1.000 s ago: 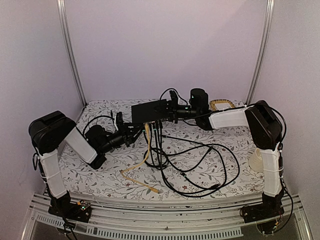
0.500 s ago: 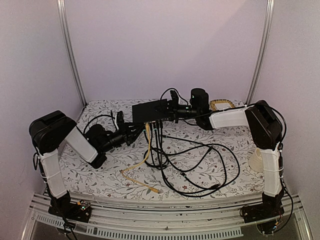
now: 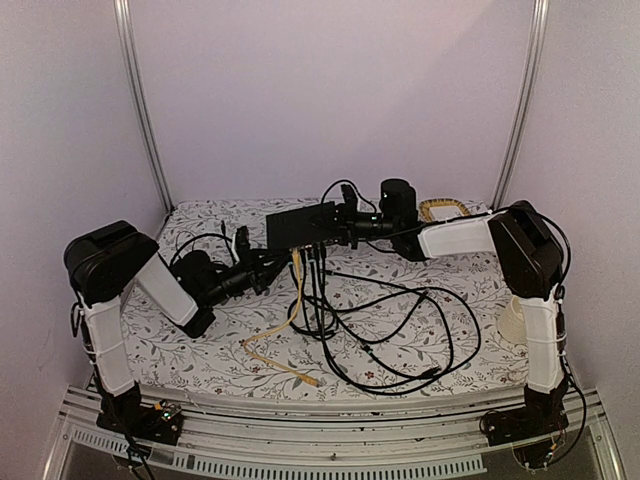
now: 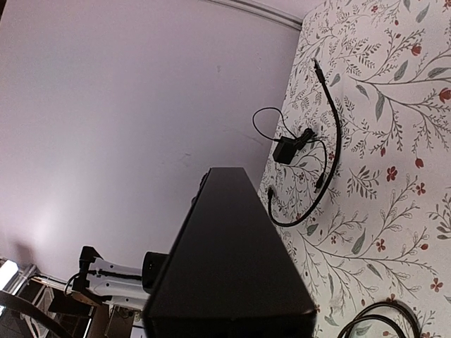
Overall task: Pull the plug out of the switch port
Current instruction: Pull the connector from the switch port.
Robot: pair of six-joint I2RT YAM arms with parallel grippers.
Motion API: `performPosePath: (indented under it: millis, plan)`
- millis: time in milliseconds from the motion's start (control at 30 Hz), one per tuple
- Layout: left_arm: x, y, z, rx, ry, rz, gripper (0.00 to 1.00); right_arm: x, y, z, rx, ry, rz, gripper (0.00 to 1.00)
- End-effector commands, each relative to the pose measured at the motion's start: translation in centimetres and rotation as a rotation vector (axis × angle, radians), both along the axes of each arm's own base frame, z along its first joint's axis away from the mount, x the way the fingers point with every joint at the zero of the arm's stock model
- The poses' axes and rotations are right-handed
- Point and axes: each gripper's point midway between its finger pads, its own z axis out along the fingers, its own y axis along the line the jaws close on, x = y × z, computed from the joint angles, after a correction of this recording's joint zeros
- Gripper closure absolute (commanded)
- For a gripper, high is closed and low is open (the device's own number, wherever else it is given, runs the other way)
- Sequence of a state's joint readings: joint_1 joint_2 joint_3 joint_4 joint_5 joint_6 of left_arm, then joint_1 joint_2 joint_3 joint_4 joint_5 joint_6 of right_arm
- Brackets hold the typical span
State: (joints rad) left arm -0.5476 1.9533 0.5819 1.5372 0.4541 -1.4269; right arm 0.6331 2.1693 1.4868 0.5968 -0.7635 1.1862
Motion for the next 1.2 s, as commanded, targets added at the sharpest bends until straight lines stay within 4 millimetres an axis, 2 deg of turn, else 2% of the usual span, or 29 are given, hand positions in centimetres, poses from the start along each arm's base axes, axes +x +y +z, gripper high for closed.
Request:
performPosePath:
  millis: [0, 133, 233, 333, 467, 633, 933, 1167]
  plan:
    - [-0.8, 1.0, 3.0, -0.109, -0.152, 0.006, 1.0, 0.0, 0.3, 5.2, 0.112, -0.119, 0.019, 0.98]
    - [-1.0, 1.0, 2.7, -0.116, -0.145, -0.003, 1.0, 0.1, 0.3, 5.3, 0.115, -0.119, 0.019, 0.98]
    - [-1.0, 1.0, 2.4, -0.11, -0.135, -0.005, 0.82, 0.2, 0.3, 5.5, 0.119, -0.121, 0.021, 0.98]
    - [-0.9, 1.1, 2.2, -0.108, -0.133, -0.006, 0.79, 0.2, 0.4, 5.6, 0.122, -0.121, 0.026, 0.98]
    - [-0.7, 0.9, 2.4, -0.109, -0.145, -0.009, 0.85, 0.2, 0.5, 5.4, 0.12, -0.118, 0.027, 0.98]
    - [-0.7, 0.8, 2.4, -0.107, -0.155, -0.016, 1.0, 0.4, 0.4, 5.4, 0.121, -0.116, 0.02, 0.98]
    - [-1.3, 0.5, 2.4, -0.083, -0.187, -0.045, 1.0, 1.7, 0.1, 5.6, 0.14, -0.113, 0.001, 0.98]
    - [-2.4, -0.2, 2.7, -0.062, -0.233, -0.117, 1.0, 4.2, -1.9, 6.8, 0.207, -0.124, -0.049, 0.98]
